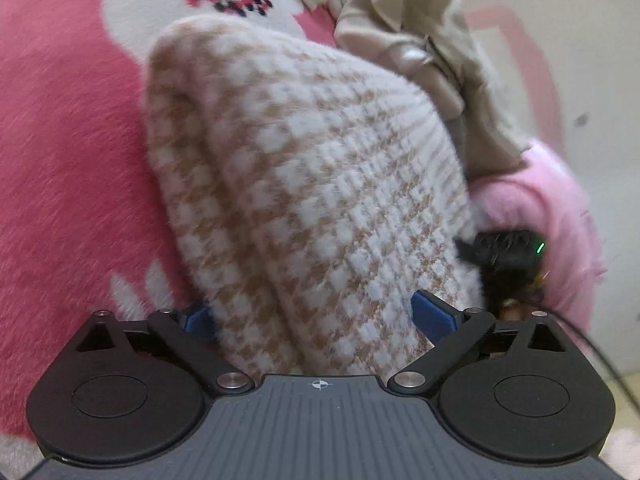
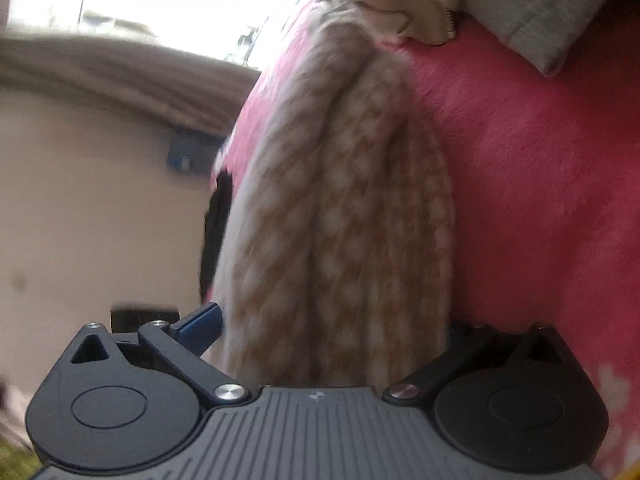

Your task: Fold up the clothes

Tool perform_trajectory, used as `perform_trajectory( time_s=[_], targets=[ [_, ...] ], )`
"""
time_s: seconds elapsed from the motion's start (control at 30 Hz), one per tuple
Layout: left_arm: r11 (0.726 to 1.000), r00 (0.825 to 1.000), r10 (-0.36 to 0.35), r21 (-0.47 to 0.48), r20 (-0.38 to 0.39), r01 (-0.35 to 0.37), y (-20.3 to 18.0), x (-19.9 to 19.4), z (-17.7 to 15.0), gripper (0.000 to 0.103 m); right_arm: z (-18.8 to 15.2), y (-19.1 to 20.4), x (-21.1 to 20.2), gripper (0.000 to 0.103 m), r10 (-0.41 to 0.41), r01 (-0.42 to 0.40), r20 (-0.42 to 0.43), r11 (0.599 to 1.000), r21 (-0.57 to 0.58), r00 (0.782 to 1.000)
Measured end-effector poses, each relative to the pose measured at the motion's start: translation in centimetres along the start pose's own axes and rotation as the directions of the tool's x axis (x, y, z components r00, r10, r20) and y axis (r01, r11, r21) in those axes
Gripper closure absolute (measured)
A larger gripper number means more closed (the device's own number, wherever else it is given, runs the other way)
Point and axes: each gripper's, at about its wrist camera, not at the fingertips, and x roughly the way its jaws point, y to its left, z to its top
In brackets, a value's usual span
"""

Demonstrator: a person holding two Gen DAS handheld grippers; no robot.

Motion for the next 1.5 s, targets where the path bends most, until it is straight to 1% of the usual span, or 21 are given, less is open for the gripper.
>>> perform_trajectory(
  time_s=[0.07, 0.13, 0.2, 0.23, 0.3, 0.33, 0.4, 0.47, 0.53, 0.67, 0.83, 0.97, 1.0, 1.07, 1.17, 1.27, 1.37, 1.5],
  targets=[
    [0.999, 0.999, 0.044, 0.002, 0.0, -0.044, -0.8, 0.0, 0.0, 0.005, 0.0, 0.6, 0.5, 0.0, -0.021, 0.021, -0.012, 1.0, -0.011, 1.0],
    [0.997, 0.997, 0.072, -0.002, 0.006, -0.072, -1.1, -0.3, -0.2, 0.011, -0.3, 1.4, 0.8, 0.003, -0.052, 0.051, -0.022, 0.998, -0.031, 0.998],
    [0.995, 0.995, 0.096, 0.02, 0.013, -0.096, -1.6, -0.6, -0.4, 0.015, -0.7, 2.1, 0.7, 0.014, -0.087, 0.087, -0.011, 0.996, -0.028, 0.996],
    [0.994, 0.994, 0.106, 0.027, 0.015, -0.106, -1.8, -0.7, -0.5, 0.018, -0.8, 2.4, 0.6, 0.017, -0.102, 0.102, 0.001, 0.995, -0.021, 0.995],
    [0.991, 0.992, 0.127, 0.046, 0.023, -0.128, -2.3, -1.1, -0.5, 0.023, -1.3, 3.1, 0.4, 0.027, -0.12, 0.121, 0.024, 0.993, -0.019, 0.992],
    [0.989, 0.99, 0.137, 0.056, 0.027, -0.139, -2.5, -1.2, -0.6, 0.025, -1.5, 3.6, 0.4, 0.03, -0.131, 0.132, 0.035, 0.991, -0.025, 0.991],
    [0.983, 0.987, 0.157, 0.086, 0.043, -0.161, -3.5, -1.2, -0.7, 0.029, -2.1, 4.6, 0.3, 0.041, -0.158, 0.161, 0.059, 0.986, -0.04, 0.986],
    [0.977, 0.983, 0.173, 0.114, 0.06, -0.179, -4.1, -1.6, -1.0, 0.033, -2.7, 5.6, 0.1, 0.045, -0.178, 0.183, 0.083, 0.981, -0.058, 0.98],
    [0.971, 0.98, 0.185, 0.139, 0.076, -0.194, -4.7, -2.1, -1.3, 0.036, -3.4, 6.4, -0.2, 0.046, -0.19, 0.197, 0.101, 0.978, -0.071, 0.977],
    [0.963, 0.976, 0.187, 0.177, 0.109, -0.204, -5.8, -3.3, -2.2, 0.038, -4.7, 8.7, -0.5, 0.048, -0.196, 0.211, 0.132, 0.971, -0.111, 0.972],
    [0.959, 0.972, 0.186, 0.187, 0.146, -0.212, -7.0, -5.1, -3.5, 0.038, -6.7, 11.6, -0.9, 0.048, -0.192, 0.216, 0.173, 0.967, -0.134, 0.966],
    [0.959, 0.962, 0.179, 0.181, 0.206, -0.217, -7.9, -7.5, -3.9, 0.038, -7.1, 13.8, -2.2, 0.048, -0.177, 0.21, 0.187, 0.962, -0.172, 0.966],
    [0.96, 0.957, 0.177, 0.174, 0.228, -0.219, -7.9, -8.5, -3.9, 0.038, -6.9, 15.0, -1.7, 0.048, -0.171, 0.206, 0.185, 0.96, -0.189, 0.968],
    [0.962, 0.946, 0.174, 0.161, 0.273, -0.223, -7.8, -10.6, -4.0, 0.038, -6.1, 17.4, -0.5, 0.048, -0.157, 0.197, 0.183, 0.955, -0.221, 0.97],
    [0.963, 0.917, 0.181, 0.124, 0.356, -0.239, -7.1, -15.0, -3.8, 0.038, -4.2, 21.2, 2.7, 0.048, -0.12, 0.161, 0.166, 0.952, -0.262, 0.979],
    [0.964, 0.874, 0.207, 0.062, 0.44, -0.26, -5.2, -20.1, -2.8, 0.038, -2.7, 24.8, 7.2, 0.048, -0.072, 0.107, 0.132, 0.951, -0.289, 0.989],
    [0.957, 0.822, 0.249, 0.0, 0.512, -0.29, -2.8, -25.2, -1.6, 0.039, -1.6, 28.4, 13.0, 0.048, -0.023, 0.05, 0.089, 0.947, -0.316, 0.996],
    [0.933, 0.764, 0.337, -0.087, 0.551, -0.349, 1.8, -30.7, 2.1, 0.039, 0.4, 32.2, 21.6, 0.048, 0.031, -0.019, 0.033, 0.946, -0.325, 0.999]
  ],
)
